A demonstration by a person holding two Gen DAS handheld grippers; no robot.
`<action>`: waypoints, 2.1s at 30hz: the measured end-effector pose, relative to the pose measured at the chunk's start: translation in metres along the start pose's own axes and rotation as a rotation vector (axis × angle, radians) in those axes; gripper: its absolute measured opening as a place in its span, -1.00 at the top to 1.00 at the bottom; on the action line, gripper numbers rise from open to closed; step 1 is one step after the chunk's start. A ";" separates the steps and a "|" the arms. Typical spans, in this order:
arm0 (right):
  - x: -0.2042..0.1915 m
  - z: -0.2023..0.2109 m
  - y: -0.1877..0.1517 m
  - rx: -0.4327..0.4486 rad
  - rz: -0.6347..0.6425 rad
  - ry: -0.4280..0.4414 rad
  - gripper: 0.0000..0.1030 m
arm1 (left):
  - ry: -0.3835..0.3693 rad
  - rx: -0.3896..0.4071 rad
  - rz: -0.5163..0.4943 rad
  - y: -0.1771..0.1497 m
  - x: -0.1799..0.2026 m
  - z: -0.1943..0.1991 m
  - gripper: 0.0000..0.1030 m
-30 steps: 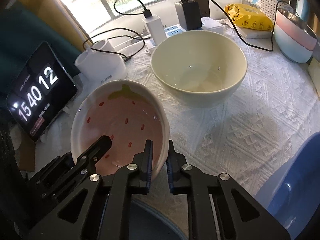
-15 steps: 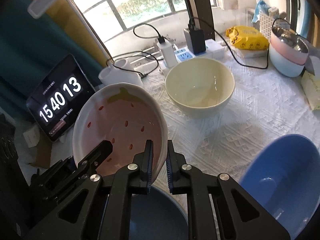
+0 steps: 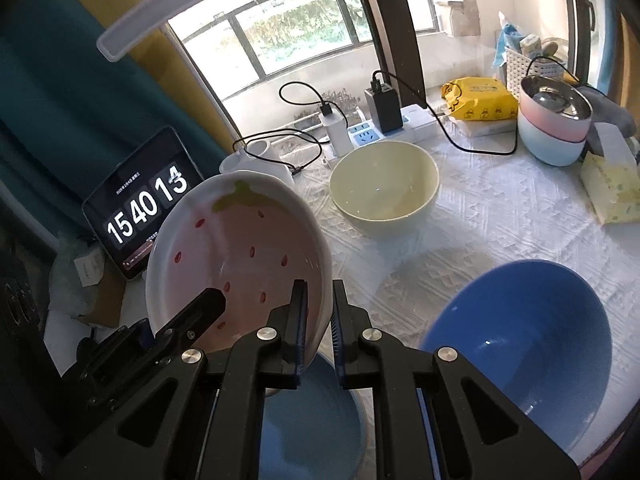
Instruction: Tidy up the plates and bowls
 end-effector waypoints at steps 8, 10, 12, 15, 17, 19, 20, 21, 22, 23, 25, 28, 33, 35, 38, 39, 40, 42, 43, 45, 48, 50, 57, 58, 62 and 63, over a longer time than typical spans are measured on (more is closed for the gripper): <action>0.015 0.021 -0.006 0.016 0.005 0.000 0.77 | -0.010 0.007 -0.005 -0.008 0.024 0.012 0.57; 0.020 0.026 -0.008 0.018 0.004 0.000 0.78 | -0.013 0.009 -0.009 -0.009 0.029 0.014 0.57; 0.025 0.031 -0.009 0.022 0.004 0.000 0.78 | -0.016 0.010 -0.011 -0.011 0.036 0.015 0.57; 0.033 0.038 -0.010 0.027 0.003 -0.002 0.78 | -0.016 0.011 -0.016 -0.014 0.046 0.018 0.57; 0.036 0.041 -0.012 0.026 0.004 -0.003 0.78 | -0.017 0.007 -0.020 -0.016 0.053 0.018 0.57; 0.042 0.045 -0.013 0.027 0.002 -0.007 0.78 | -0.019 0.004 -0.024 -0.018 0.058 0.017 0.57; 0.045 0.046 -0.014 0.028 0.000 -0.007 0.78 | -0.021 0.002 -0.026 -0.019 0.062 0.017 0.57; 0.049 0.048 -0.014 0.028 -0.003 -0.008 0.78 | -0.023 0.000 -0.027 -0.020 0.064 0.017 0.57; 0.052 0.050 -0.015 0.029 -0.006 -0.009 0.78 | -0.025 -0.001 -0.030 -0.020 0.067 0.017 0.57; 0.055 0.052 -0.015 0.030 -0.008 -0.010 0.78 | -0.027 -0.004 -0.033 -0.021 0.071 0.016 0.57; 0.061 0.055 -0.015 0.033 -0.013 -0.012 0.78 | -0.033 -0.008 -0.041 -0.023 0.078 0.015 0.57; 0.070 0.059 -0.016 0.038 -0.025 -0.015 0.78 | -0.041 -0.016 -0.052 -0.025 0.088 0.013 0.57; 0.089 0.065 -0.019 0.040 -0.046 -0.021 0.78 | -0.049 -0.034 -0.074 -0.030 0.106 0.007 0.57; 0.097 0.065 -0.021 0.040 -0.053 -0.024 0.78 | -0.053 -0.044 -0.078 -0.034 0.113 0.004 0.57; 0.111 0.065 -0.025 0.033 -0.065 -0.028 0.78 | -0.057 -0.060 -0.082 -0.040 0.123 -0.001 0.57; 0.117 0.065 -0.028 0.028 -0.069 -0.029 0.78 | -0.059 -0.067 -0.082 -0.043 0.126 -0.003 0.57; 0.121 0.065 -0.030 0.026 -0.071 -0.030 0.78 | -0.059 -0.073 -0.083 -0.045 0.129 -0.005 0.57; 0.130 0.065 -0.034 0.019 -0.077 -0.030 0.78 | -0.055 -0.081 -0.089 -0.050 0.137 -0.009 0.57; 0.135 0.065 -0.036 0.016 -0.078 -0.030 0.78 | -0.055 -0.085 -0.091 -0.052 0.140 -0.010 0.57; 0.144 0.065 -0.040 0.009 -0.080 -0.029 0.78 | -0.052 -0.096 -0.091 -0.058 0.147 -0.015 0.57; 0.158 0.061 -0.047 -0.010 -0.082 -0.027 0.78 | -0.037 -0.116 -0.098 -0.066 0.157 -0.023 0.57; 0.166 0.058 -0.050 -0.024 -0.088 -0.023 0.78 | -0.027 -0.133 -0.100 -0.070 0.161 -0.029 0.57; 0.186 0.045 -0.058 -0.065 -0.107 0.004 0.78 | 0.017 -0.179 -0.113 -0.083 0.170 -0.045 0.57; 0.184 0.045 -0.058 -0.063 -0.088 -0.002 0.78 | 0.026 -0.179 -0.114 -0.084 0.171 -0.046 0.57; 0.174 0.043 -0.058 -0.050 0.009 -0.044 0.77 | 0.056 -0.187 -0.108 -0.085 0.170 -0.047 0.57; 0.171 0.042 -0.058 -0.052 0.035 -0.048 0.77 | 0.062 -0.193 -0.111 -0.085 0.170 -0.047 0.57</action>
Point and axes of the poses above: each gripper's, at about its wrist camera, not at the fingertips, and z roughly against the way its jaws point, x to its right, y to its top, the point moved 2 cm from there along -z, roughly the way its jaws point, and after that the axes turned 2 degrees about -x, right-handed, at the moved point
